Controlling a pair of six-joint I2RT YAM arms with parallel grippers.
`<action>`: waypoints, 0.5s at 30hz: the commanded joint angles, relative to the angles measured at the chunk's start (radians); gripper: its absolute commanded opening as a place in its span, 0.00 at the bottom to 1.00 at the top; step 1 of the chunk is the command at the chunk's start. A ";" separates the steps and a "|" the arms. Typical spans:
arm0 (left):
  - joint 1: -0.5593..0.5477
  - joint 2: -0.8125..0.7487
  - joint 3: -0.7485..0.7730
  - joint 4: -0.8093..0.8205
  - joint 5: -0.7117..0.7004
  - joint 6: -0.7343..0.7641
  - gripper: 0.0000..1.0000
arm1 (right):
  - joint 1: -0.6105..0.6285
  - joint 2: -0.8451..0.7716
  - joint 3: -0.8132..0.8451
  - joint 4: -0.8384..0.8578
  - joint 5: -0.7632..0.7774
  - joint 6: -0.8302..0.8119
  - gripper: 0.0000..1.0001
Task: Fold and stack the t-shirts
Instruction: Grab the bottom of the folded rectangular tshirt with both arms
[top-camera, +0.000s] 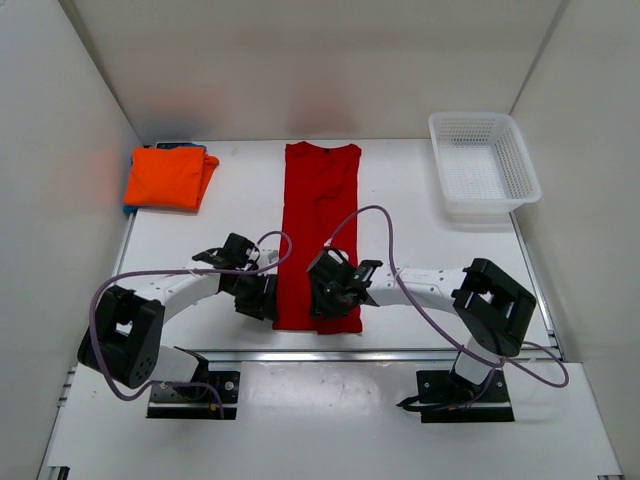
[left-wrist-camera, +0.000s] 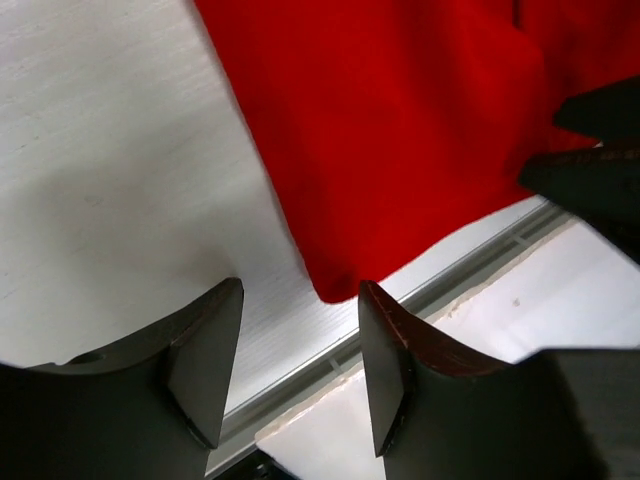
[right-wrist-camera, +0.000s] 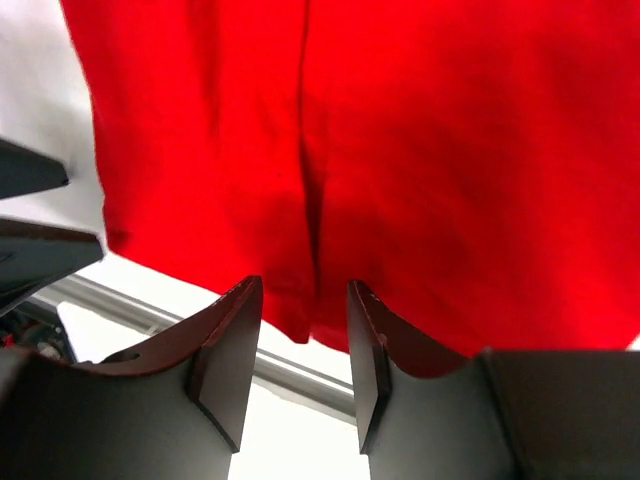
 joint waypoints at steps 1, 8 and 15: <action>-0.002 0.012 -0.013 0.059 0.031 -0.041 0.61 | 0.001 -0.001 0.001 0.069 -0.061 -0.001 0.37; -0.005 0.045 0.001 0.095 0.074 -0.048 0.62 | 0.010 0.019 -0.043 0.168 -0.128 0.037 0.00; -0.040 0.059 -0.028 0.107 0.076 -0.041 0.65 | 0.010 -0.046 -0.116 0.198 -0.119 0.095 0.00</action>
